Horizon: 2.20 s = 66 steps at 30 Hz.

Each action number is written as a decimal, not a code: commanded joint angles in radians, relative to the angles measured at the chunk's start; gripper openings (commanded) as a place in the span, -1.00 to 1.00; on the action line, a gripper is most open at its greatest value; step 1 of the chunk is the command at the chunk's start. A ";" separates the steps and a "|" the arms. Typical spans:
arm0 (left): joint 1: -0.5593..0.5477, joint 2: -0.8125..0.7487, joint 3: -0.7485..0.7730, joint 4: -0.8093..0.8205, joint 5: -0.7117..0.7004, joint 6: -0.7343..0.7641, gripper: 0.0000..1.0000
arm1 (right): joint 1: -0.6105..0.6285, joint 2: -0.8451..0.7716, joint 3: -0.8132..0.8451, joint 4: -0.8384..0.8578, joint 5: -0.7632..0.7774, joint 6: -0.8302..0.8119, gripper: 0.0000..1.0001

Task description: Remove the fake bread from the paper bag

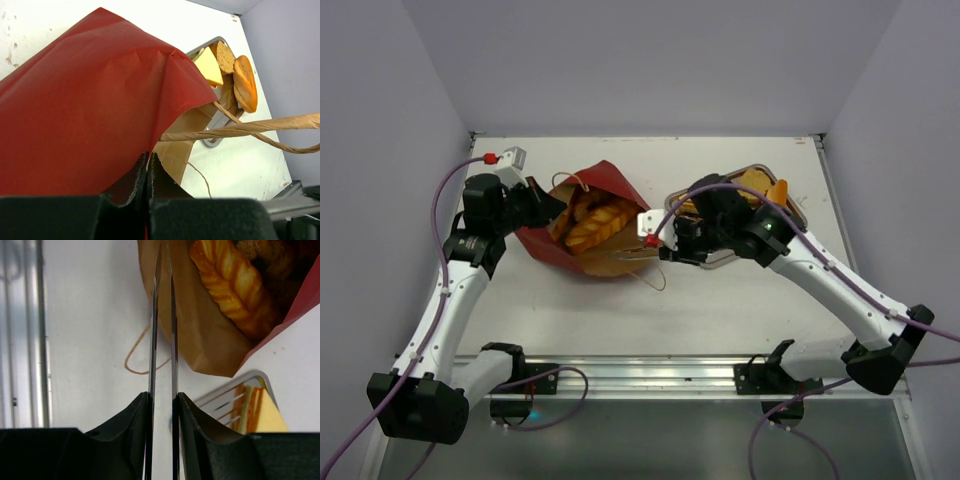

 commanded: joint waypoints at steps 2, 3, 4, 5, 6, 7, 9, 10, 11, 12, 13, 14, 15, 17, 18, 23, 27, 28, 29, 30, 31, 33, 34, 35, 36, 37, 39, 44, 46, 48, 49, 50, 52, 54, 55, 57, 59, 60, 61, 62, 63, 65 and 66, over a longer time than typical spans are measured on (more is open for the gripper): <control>0.002 -0.009 0.037 -0.006 0.030 0.001 -1.00 | 0.128 0.073 0.051 0.125 0.443 -0.121 -0.35; 0.002 -0.012 0.034 -0.006 0.032 0.001 -1.00 | 0.149 0.103 0.047 0.145 0.494 -0.133 -0.34; 0.002 -0.012 0.031 -0.008 0.035 0.001 -1.00 | 0.188 0.117 0.042 0.183 0.536 -0.161 -0.34; 0.002 -0.012 0.028 -0.008 0.038 0.000 -1.00 | 0.205 0.131 0.034 0.208 0.577 -0.174 -0.33; 0.002 -0.014 0.023 -0.008 0.040 0.000 -1.00 | 0.222 0.143 0.013 0.233 0.652 -0.190 -0.33; 0.002 -0.014 0.022 -0.008 0.040 0.001 -1.00 | 0.252 0.168 0.005 0.280 0.686 -0.220 -0.32; 0.002 -0.015 0.019 -0.006 0.041 0.001 -1.00 | 0.275 0.192 -0.018 0.326 0.773 -0.248 -0.31; 0.002 -0.015 0.017 -0.008 0.044 0.001 -1.00 | 0.289 0.220 -0.021 0.364 0.798 -0.271 -0.31; 0.002 -0.015 0.019 -0.008 0.047 0.001 -1.00 | 0.292 0.234 -0.024 0.380 0.821 -0.282 -0.31; 0.002 -0.017 0.019 -0.008 0.047 0.003 -1.00 | 0.297 0.245 -0.024 0.394 0.838 -0.290 -0.30; 0.002 -0.017 0.019 -0.008 0.049 0.004 -1.00 | 0.297 0.264 -0.021 0.412 0.863 -0.302 -0.28; 0.002 -0.017 0.019 -0.008 0.052 0.004 -1.00 | 0.297 0.275 -0.019 0.417 0.875 -0.305 -0.26; 0.002 -0.018 0.019 -0.008 0.053 0.007 -1.00 | 0.297 0.286 -0.015 0.417 0.883 -0.311 -0.25; 0.002 -0.020 0.017 -0.008 0.055 0.009 -1.00 | 0.297 0.306 -0.013 0.417 0.891 -0.314 -0.21; 0.002 -0.021 0.016 -0.009 0.055 0.011 -1.00 | 0.297 0.312 -0.015 0.415 0.892 -0.313 -0.19; 0.002 -0.020 0.002 -0.002 0.061 0.015 -1.00 | 0.297 0.344 -0.012 0.423 0.920 -0.317 -0.10; 0.002 -0.023 -0.009 0.006 0.067 0.015 -1.00 | 0.297 0.372 -0.012 0.435 0.937 -0.326 -0.07; 0.002 -0.023 -0.009 0.008 0.069 0.017 -1.00 | 0.297 0.378 -0.010 0.435 0.938 -0.328 -0.06; 0.002 -0.023 -0.010 0.009 0.072 0.017 -1.00 | 0.297 0.383 -0.004 0.431 0.937 -0.328 -0.05; 0.002 -0.024 -0.010 0.009 0.072 0.018 -1.00 | 0.297 0.392 -0.001 0.428 0.935 -0.326 -0.05; 0.002 -0.023 -0.010 0.009 0.073 0.018 -1.00 | 0.297 0.396 0.001 0.423 0.934 -0.325 -0.05; 0.002 -0.023 -0.009 0.009 0.073 0.021 -1.00 | 0.297 0.404 0.004 0.426 0.938 -0.326 -0.05; 0.002 -0.023 -0.007 0.011 0.073 0.021 -1.00 | 0.297 0.410 0.005 0.426 0.941 -0.328 -0.04; 0.002 -0.023 -0.009 0.011 0.076 0.021 -1.00 | 0.297 0.413 0.005 0.426 0.944 -0.330 -0.04; 0.002 -0.023 -0.010 0.012 0.079 0.021 -1.00 | 0.297 0.418 0.008 0.428 0.944 -0.331 -0.04; 0.002 -0.023 -0.012 0.011 0.081 0.021 -1.00 | 0.297 0.426 0.010 0.431 0.950 -0.334 -0.04; 0.002 -0.024 -0.012 0.011 0.084 0.023 -1.00 | 0.297 0.435 0.013 0.438 0.960 -0.336 -0.03; 0.002 -0.032 -0.017 0.009 0.087 0.026 -1.00 | 0.297 0.459 0.014 0.468 0.986 -0.343 -0.01; 0.002 -0.033 -0.020 0.008 0.087 0.027 -1.00 | 0.297 0.461 0.016 0.475 0.990 -0.345 -0.01; 0.002 -0.032 -0.020 0.008 0.089 0.029 -1.00 | 0.297 0.458 0.014 0.477 0.993 -0.346 0.00; 0.002 -0.030 -0.021 0.008 0.089 0.029 -1.00 | 0.298 0.455 0.013 0.477 0.995 -0.345 0.01; 0.002 -0.030 -0.021 0.008 0.090 0.027 -1.00 | 0.298 0.452 0.011 0.477 0.993 -0.345 0.02; 0.002 -0.030 -0.024 0.011 0.090 0.026 -1.00 | 0.301 0.435 0.010 0.477 0.990 -0.340 0.03; 0.002 -0.030 -0.029 0.014 0.090 0.024 -1.00 | 0.303 0.421 0.004 0.474 0.989 -0.337 0.03; 0.002 -0.030 -0.030 0.014 0.090 0.023 -1.00 | 0.303 0.417 0.001 0.477 0.989 -0.337 0.03; 0.002 -0.030 -0.032 0.015 0.090 0.023 -1.00 | 0.305 0.410 -0.010 0.475 0.986 -0.336 0.03; 0.002 -0.030 -0.032 0.015 0.089 0.023 -1.00 | 0.306 0.404 -0.016 0.477 0.980 -0.336 0.03; 0.002 -0.030 -0.030 0.015 0.089 0.023 -1.00 | 0.308 0.401 -0.016 0.477 0.980 -0.334 0.02; 0.002 -0.030 -0.030 0.015 0.090 0.023 -1.00 | 0.309 0.398 -0.018 0.469 0.980 -0.331 0.02; 0.002 -0.030 -0.030 0.015 0.087 0.024 -1.00 | 0.315 0.397 -0.016 0.466 0.978 -0.330 0.02; 0.002 -0.030 -0.029 0.015 0.086 0.024 -1.00 | 0.318 0.393 -0.018 0.463 0.980 -0.325 0.02; 0.002 -0.030 -0.030 0.015 0.086 0.024 -1.00 | 0.326 0.384 -0.022 0.463 0.980 -0.325 0.02; 0.002 -0.030 -0.029 0.015 0.086 0.024 -1.00 | 0.325 0.384 -0.021 0.463 0.980 -0.325 0.02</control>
